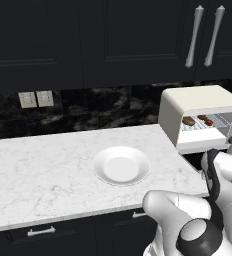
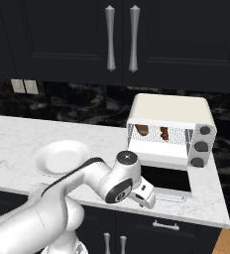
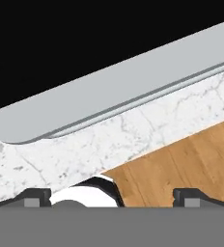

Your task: Pick up the kebab skewer and baguette bread, and place them inside the toaster oven. Close the toaster oven door and start by setting the timer.

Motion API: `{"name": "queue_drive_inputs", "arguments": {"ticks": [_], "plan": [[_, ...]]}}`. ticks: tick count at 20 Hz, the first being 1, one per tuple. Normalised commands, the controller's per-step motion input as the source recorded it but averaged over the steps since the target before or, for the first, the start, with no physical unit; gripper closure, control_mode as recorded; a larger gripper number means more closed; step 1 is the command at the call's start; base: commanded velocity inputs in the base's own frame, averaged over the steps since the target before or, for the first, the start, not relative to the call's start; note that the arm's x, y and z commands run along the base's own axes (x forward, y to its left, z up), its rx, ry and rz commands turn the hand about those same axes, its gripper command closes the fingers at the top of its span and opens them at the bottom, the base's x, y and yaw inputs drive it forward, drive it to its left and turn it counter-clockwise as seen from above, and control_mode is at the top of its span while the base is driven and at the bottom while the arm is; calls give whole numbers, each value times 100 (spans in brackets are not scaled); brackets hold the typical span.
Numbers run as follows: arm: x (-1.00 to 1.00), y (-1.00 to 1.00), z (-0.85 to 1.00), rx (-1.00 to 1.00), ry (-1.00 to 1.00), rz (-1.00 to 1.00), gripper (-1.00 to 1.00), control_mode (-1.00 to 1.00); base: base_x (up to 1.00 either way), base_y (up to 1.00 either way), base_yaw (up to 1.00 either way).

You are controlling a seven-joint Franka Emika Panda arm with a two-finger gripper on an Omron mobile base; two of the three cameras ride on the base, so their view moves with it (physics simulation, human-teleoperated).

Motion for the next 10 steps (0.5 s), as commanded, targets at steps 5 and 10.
{"name": "queue_drive_inputs", "arguments": {"ticks": [5, 10], "plan": [[1, 0, -32, 0, -4, 18, -100, -100, 0, 0, 0], [46, 0, -14, 0, 1, 2, -100, -100, 0, 0, 0]]}}
